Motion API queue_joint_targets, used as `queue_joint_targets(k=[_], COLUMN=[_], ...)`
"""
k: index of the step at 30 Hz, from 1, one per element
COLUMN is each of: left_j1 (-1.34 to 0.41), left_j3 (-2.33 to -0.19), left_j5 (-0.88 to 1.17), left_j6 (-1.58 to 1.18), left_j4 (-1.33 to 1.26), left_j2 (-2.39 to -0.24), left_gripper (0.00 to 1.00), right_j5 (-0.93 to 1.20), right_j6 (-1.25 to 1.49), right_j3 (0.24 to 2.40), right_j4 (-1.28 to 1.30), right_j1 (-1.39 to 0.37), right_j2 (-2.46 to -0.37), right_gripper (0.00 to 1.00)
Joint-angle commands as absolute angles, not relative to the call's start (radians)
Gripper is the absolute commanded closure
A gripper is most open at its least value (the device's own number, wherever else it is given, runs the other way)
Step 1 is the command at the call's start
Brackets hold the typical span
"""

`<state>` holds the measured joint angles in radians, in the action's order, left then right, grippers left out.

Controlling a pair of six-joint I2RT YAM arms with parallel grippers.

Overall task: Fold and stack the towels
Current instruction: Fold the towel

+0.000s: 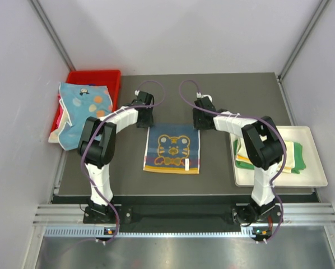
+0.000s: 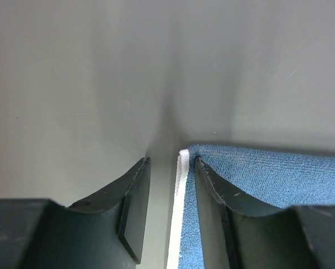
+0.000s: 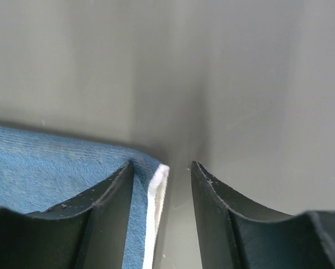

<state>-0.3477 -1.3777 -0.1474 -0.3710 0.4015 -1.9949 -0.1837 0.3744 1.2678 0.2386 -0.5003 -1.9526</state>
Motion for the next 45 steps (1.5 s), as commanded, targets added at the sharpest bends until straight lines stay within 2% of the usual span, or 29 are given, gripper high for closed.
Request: queue_joint_targets(k=[1, 9, 13, 14, 17, 24, 31, 38, 45], left_j1=[-0.342, -0.342, -0.341, -0.341, -0.337, -0.324, -0.292, -0.285, -0.281], left_j3=[-1.358, -1.304, -1.284, -1.281, -1.261, -1.213, -1.172, -1.181, -1.149], left_j5=[-0.135, -0.109, -0.110, -0.112, -0.107, -0.092, -0.068, -0.066, -0.072], left_j6=[-0.399, -0.442, -0.459, -0.463, -0.486, -0.525, -0.580, -0.607, -0.589], left_j4=[0.345, 0.302, 0.276, 0.269, 0.235, 0.106, -0.036, -0.175, -0.275], left_j2=[-2.003, -1.990, -1.983, -1.983, -1.979, -1.976, -1.962, -1.968, -1.893], left_gripper=[0.58, 0.61, 0.67, 0.72, 0.80, 0.87, 1.00, 1.00, 1.00], right_j5=[-0.146, -0.118, -0.130, -0.129, -0.111, -0.063, -0.038, -0.023, -0.038], right_j6=[0.362, 0.365, 0.365, 0.367, 0.361, 0.337, 0.315, 0.301, 0.291], right_j3=[1.299, 1.252, 1.230, 1.230, 1.242, 1.290, 1.336, 1.351, 1.247], right_j4=[0.221, 0.199, 0.192, 0.190, 0.186, 0.163, 0.132, 0.052, -0.089], right_j1=[-0.491, -0.491, -0.486, -0.483, -0.469, -0.436, -0.414, -0.388, -0.382], right_j2=[-1.991, -1.970, -1.959, -1.960, -1.979, -2.008, -2.023, -2.007, -1.893], right_gripper=[0.56, 0.63, 0.69, 0.72, 0.81, 0.91, 0.94, 0.94, 0.94])
